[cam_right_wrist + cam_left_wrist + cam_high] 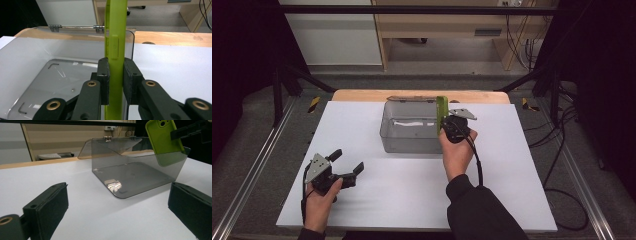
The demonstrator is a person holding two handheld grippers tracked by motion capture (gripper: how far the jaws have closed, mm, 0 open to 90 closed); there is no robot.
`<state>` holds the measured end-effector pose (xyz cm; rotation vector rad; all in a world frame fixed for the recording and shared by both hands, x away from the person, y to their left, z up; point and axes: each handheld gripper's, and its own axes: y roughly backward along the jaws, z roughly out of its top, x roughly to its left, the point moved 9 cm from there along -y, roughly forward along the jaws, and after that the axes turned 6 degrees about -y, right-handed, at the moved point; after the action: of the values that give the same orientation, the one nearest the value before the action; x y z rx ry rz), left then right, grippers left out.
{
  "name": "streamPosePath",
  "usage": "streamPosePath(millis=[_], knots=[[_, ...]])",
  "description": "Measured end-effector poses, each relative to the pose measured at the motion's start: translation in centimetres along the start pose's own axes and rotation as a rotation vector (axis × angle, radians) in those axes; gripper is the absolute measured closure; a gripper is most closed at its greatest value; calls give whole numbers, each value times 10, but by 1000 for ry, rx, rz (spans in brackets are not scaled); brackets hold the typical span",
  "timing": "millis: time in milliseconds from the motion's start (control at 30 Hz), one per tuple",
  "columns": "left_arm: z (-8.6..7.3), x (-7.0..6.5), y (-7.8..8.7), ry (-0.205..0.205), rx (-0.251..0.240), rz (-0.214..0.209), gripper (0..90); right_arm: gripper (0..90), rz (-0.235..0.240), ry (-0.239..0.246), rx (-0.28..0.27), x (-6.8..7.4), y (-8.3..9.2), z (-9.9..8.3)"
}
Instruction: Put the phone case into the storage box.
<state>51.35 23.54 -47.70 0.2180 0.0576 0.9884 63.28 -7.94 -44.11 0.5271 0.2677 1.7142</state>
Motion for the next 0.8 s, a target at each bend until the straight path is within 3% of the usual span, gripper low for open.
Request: streamPosePath(millis=[400,800], knots=[[0,0,0,0,0,-1,27,775,-1,-5,-6,0,-2,-3],[0,0,0,-1,0,-2,27,775,15,-16,-49,2,-6,-8]])
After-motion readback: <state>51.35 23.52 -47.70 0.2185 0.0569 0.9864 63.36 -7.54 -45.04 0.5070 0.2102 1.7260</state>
